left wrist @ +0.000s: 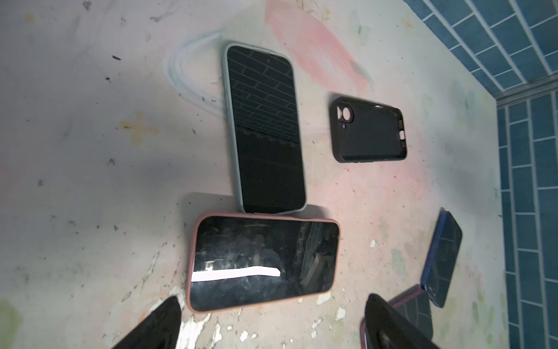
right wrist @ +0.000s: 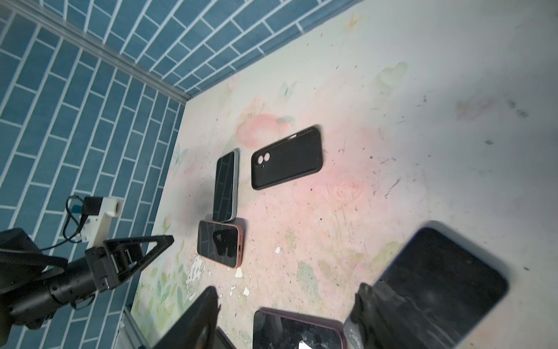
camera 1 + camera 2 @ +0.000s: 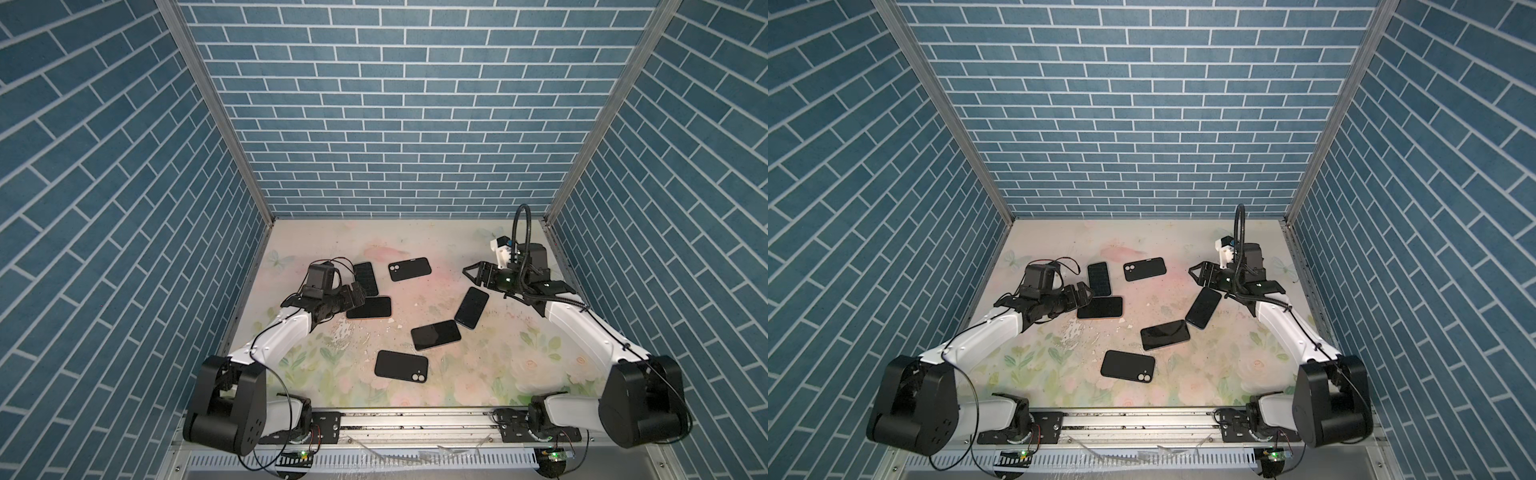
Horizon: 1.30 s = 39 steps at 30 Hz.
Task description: Put the phone into the phone case
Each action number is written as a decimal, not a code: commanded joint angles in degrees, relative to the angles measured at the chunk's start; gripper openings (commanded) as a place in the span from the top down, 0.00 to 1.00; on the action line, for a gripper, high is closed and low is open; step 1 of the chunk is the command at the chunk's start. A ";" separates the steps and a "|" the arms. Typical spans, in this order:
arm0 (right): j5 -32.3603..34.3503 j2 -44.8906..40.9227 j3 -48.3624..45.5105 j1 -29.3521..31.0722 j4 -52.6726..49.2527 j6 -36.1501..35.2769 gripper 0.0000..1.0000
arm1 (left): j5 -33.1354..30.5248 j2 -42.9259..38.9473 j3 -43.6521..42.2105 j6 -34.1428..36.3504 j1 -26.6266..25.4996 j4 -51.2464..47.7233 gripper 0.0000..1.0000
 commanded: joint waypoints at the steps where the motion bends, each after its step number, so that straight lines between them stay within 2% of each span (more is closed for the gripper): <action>1: -4.77 3.67 3.12 1.80 1.86 0.08 0.29 | -7.77 3.53 2.38 1.47 -0.73 3.58 0.04; 4: -5.68 6.31 3.94 3.10 3.04 -0.19 0.29 | -9.62 9.32 5.38 2.62 -1.15 5.48 0.04; 9: -5.74 6.75 2.56 4.11 5.21 0.14 0.30 | -8.76 19.04 10.80 2.57 -1.75 7.84 0.04; 15: -4.33 5.87 1.13 4.11 5.61 -0.08 0.30 | -7.80 26.02 16.34 2.61 -3.04 4.57 0.07; 31: -0.62 5.43 0.87 4.11 5.15 -1.11 0.30 | -4.43 20.12 4.96 -1.51 -6.45 6.22 0.11; 35: -0.71 5.82 1.12 4.11 5.29 -0.98 0.30 | -6.22 16.35 4.81 -1.06 -6.49 5.16 0.10; 39: -1.03 7.17 2.21 4.11 3.99 -0.82 0.30 | -8.60 10.89 8.99 1.72 -6.49 1.51 0.07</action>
